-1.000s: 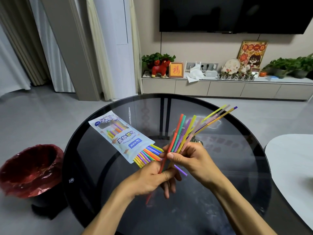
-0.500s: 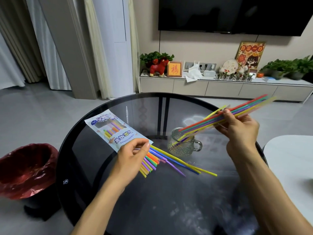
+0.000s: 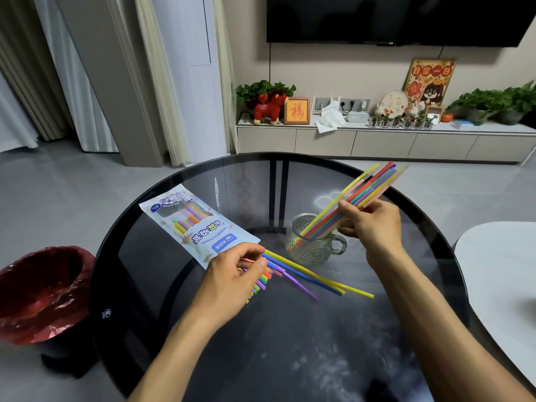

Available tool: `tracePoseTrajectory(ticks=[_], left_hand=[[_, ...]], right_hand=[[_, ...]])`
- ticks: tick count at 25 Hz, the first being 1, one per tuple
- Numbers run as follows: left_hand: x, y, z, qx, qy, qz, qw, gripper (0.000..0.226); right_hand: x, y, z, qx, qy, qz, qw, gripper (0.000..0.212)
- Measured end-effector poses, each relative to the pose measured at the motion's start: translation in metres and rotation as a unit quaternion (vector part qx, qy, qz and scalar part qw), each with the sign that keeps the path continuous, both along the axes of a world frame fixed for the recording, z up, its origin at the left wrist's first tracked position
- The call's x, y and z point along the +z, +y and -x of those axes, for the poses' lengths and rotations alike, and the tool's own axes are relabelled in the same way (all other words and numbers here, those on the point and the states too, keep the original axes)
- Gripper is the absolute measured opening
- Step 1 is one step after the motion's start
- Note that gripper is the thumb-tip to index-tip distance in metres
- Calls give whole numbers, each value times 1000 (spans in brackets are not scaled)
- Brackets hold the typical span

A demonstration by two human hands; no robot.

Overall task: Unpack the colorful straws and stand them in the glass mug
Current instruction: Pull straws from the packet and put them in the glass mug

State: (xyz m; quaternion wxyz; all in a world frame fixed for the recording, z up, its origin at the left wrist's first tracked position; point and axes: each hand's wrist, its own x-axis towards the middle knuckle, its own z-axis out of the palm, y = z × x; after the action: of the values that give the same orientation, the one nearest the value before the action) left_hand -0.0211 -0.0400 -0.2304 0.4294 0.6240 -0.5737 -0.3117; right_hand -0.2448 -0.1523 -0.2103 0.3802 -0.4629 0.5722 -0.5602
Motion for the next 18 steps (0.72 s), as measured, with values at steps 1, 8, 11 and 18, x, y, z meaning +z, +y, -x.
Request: tracePoseTrajectory(ticks=[1,8,11,18], left_hand=[[1,0,0,2,-2,2,1000,12],[-4,2,0,-12,-9,10,1000,15],[-12,1,-1,-3,-139,25,990,18],[-43,-5,-1,-94,-425,-92,895,55]], right_hand=[[1,0,3,0,13,-3,1000,14],[0,1,14,47,94,-63,992,32],[-2,11,23,52,267,-78,959,42],[-41,52,1,212,623,-156,736,23]])
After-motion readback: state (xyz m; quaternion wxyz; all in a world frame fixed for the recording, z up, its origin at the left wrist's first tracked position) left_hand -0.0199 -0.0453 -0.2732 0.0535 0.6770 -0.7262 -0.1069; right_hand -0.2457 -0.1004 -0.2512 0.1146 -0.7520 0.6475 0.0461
